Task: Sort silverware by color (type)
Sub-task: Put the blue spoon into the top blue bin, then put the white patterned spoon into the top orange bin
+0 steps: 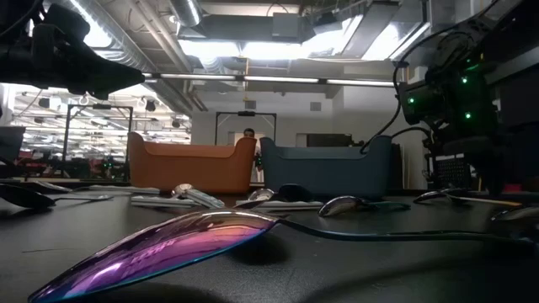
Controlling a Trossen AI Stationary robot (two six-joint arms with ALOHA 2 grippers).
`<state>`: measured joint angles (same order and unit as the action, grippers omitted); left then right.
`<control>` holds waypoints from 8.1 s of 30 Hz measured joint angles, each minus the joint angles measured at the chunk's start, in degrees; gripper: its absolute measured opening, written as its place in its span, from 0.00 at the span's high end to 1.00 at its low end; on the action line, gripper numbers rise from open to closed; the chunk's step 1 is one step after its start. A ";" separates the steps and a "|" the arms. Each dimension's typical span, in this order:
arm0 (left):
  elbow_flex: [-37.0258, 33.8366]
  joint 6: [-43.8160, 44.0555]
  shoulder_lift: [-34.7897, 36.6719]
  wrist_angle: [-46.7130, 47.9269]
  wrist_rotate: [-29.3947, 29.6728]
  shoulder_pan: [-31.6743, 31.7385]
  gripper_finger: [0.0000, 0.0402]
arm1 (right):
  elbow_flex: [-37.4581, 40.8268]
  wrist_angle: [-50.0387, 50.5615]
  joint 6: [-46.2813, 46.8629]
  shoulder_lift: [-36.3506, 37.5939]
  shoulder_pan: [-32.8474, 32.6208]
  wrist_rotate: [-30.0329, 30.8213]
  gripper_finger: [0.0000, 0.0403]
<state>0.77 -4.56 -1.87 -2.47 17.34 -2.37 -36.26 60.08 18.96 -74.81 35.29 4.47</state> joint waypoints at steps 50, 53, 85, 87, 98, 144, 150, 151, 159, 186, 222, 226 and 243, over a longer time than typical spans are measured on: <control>0.01 -0.10 -0.01 -0.02 0.01 -0.02 0.78 | -47.81 8.49 -25.62 -8.00 0.00 2.43 1.00; 0.01 -0.09 -0.02 -0.02 0.01 -0.02 0.78 | -47.81 8.49 -26.80 -9.35 0.00 2.41 1.00; 0.01 1.78 -0.02 -7.98 4.05 -0.02 0.78 | -47.79 8.67 -26.79 -9.24 0.00 2.39 1.00; 0.01 2.94 -0.02 -9.66 6.88 0.00 0.78 | -47.79 8.62 -26.79 -9.24 0.00 2.37 1.00; 0.01 5.20 -0.02 -12.26 14.95 -0.01 0.71 | -47.79 8.56 -26.75 -9.24 0.00 2.36 1.00; 41.60 24.99 -41.12 55.59 8.92 15.25 0.56 | -47.76 6.90 -26.75 -9.28 0.00 2.34 1.00; 41.60 23.20 -47.88 58.65 5.88 22.51 0.56 | -47.76 6.88 -26.75 -9.28 0.00 2.34 1.00; 41.60 22.74 -48.93 58.63 5.19 23.63 0.56 | -47.76 6.88 -26.75 -9.28 0.00 2.34 1.00; 41.60 20.44 -56.66 58.65 0.71 29.71 0.56 | -47.76 6.88 -26.75 -9.28 -0.01 2.34 1.00; 41.60 19.41 -76.67 58.34 -0.52 30.60 0.56 | -47.76 6.90 -26.75 -9.28 -0.02 2.36 1.00; 41.60 31.27 -79.58 55.38 9.11 24.46 0.56 | -47.76 7.04 -26.75 -9.28 -0.01 2.36 1.00; 41.60 34.77 -79.56 55.65 10.64 21.68 0.56 | -47.76 7.05 -26.75 -9.28 -0.02 2.36 1.00; 29.90 47.55 -79.28 47.78 18.97 15.54 0.56 | -47.76 7.27 -26.75 -9.28 -0.01 2.36 1.00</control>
<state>30.67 42.99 -81.15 45.31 36.30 13.17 -84.03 67.35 -7.79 -84.09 35.27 6.83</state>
